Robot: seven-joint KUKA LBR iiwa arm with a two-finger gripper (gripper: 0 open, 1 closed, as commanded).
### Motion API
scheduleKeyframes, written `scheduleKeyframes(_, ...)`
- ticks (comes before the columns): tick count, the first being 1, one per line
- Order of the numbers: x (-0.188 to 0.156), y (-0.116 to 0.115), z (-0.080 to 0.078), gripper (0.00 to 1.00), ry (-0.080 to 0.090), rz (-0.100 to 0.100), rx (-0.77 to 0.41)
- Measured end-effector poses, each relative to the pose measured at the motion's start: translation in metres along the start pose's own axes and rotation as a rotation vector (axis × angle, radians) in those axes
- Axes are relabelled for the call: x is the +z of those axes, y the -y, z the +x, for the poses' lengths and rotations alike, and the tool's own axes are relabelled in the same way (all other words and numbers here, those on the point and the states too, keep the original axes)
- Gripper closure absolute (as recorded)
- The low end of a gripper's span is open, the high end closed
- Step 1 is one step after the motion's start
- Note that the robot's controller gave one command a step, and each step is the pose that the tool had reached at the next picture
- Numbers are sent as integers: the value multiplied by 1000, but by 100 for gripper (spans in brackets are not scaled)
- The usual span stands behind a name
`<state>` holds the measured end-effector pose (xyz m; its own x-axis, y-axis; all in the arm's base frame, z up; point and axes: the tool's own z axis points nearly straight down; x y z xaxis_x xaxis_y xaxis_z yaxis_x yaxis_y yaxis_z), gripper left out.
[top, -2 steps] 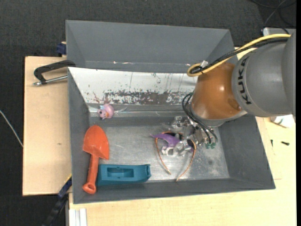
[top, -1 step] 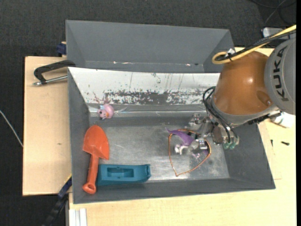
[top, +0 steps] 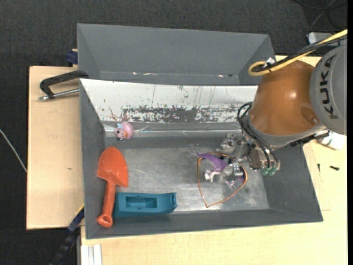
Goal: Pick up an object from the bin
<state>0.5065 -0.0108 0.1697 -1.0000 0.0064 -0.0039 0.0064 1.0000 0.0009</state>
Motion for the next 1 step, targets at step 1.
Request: scheduleKeyframes(1, -41, -5, -6, 100, -7, 0, -20)
